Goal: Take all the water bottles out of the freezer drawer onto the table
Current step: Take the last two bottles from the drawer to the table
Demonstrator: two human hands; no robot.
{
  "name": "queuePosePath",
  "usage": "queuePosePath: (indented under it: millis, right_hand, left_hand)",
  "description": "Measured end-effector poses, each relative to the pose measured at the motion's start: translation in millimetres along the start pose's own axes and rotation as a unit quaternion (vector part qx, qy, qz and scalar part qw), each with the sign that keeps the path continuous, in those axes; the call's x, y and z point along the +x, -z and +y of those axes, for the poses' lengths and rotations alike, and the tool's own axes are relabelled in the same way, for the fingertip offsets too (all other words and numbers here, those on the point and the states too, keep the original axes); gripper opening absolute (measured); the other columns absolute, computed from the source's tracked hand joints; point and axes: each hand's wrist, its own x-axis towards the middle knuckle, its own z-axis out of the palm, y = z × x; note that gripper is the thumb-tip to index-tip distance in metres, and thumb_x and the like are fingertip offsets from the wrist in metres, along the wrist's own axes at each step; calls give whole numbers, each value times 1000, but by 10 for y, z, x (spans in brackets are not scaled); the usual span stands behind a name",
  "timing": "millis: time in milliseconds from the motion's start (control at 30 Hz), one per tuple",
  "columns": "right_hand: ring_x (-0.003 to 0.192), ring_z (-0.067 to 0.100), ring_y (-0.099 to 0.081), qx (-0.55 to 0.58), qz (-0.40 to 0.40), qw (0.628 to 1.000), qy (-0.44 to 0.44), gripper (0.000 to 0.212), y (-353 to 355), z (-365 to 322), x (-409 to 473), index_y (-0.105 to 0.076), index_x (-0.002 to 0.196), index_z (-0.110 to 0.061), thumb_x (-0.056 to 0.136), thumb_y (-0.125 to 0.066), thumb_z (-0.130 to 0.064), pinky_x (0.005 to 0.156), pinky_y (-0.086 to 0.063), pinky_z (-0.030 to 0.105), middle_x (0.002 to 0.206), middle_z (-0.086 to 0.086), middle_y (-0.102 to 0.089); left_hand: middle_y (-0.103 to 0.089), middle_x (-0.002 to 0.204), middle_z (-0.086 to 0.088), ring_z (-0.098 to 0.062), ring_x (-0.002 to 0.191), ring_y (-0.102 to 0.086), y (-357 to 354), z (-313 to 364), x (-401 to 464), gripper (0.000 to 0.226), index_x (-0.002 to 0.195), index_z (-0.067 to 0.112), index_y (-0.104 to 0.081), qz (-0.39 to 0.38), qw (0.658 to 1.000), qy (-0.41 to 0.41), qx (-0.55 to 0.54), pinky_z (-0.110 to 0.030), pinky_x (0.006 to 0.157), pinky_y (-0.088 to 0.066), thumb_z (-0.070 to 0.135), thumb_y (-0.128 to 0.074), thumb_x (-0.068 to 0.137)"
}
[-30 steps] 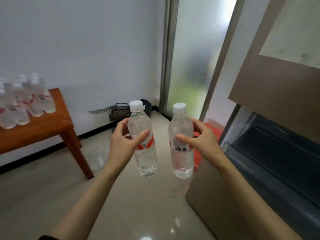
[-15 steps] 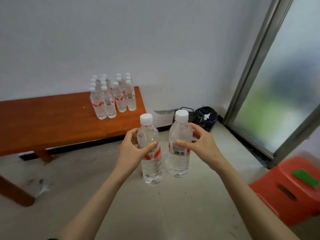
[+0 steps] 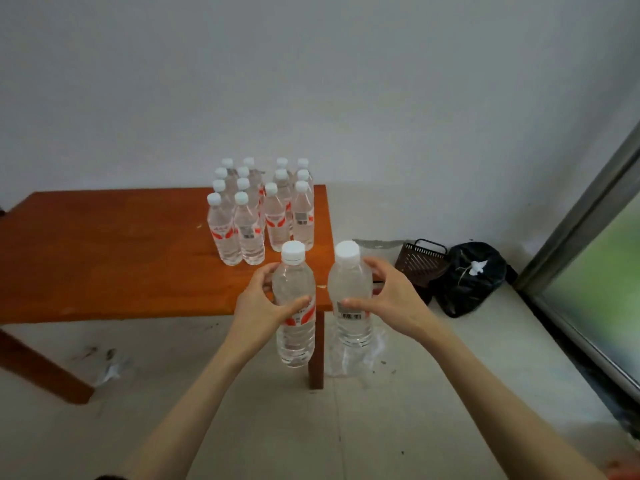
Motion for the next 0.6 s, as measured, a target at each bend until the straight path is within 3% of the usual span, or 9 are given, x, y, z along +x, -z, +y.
queuePosePath:
  millis: [200, 367, 600]
  right_hand:
    - [108, 7, -48, -16, -58, 998, 4, 73, -59, 114, 905, -41, 129, -22, 67, -81, -26, 94, -42, 26, 125, -6, -53]
    - [114, 14, -52, 10, -70, 997, -25, 72, -217, 263, 1616, -41, 127, -24, 67, -81, -27, 100, -43, 38, 125, -6, -54]
    - [118, 11, -49, 17, -57, 997, -54, 69, -591, 422, 2401, -41, 129, -29, 70, -78, -30, 100, -40, 34, 130, -8, -53]
  left_hand:
    - [-51, 135, 5, -14, 121, -49, -56, -184, 789, 78, 132, 28, -41, -19, 997, 21, 70, -39, 99, -45, 40, -78, 65]
    - [-47, 138, 5, -14, 125, -46, -56, -323, 1396, 73, 134, 28, -39, -26, 997, 45, 51, -39, 102, -42, 33, -76, 71]
    - [-43, 142, 6, -15, 129, -43, -32, -640, 2250, 82, 135, 32, -34, -46, 994, 40, 90, -49, 104, -39, 61, -68, 65]
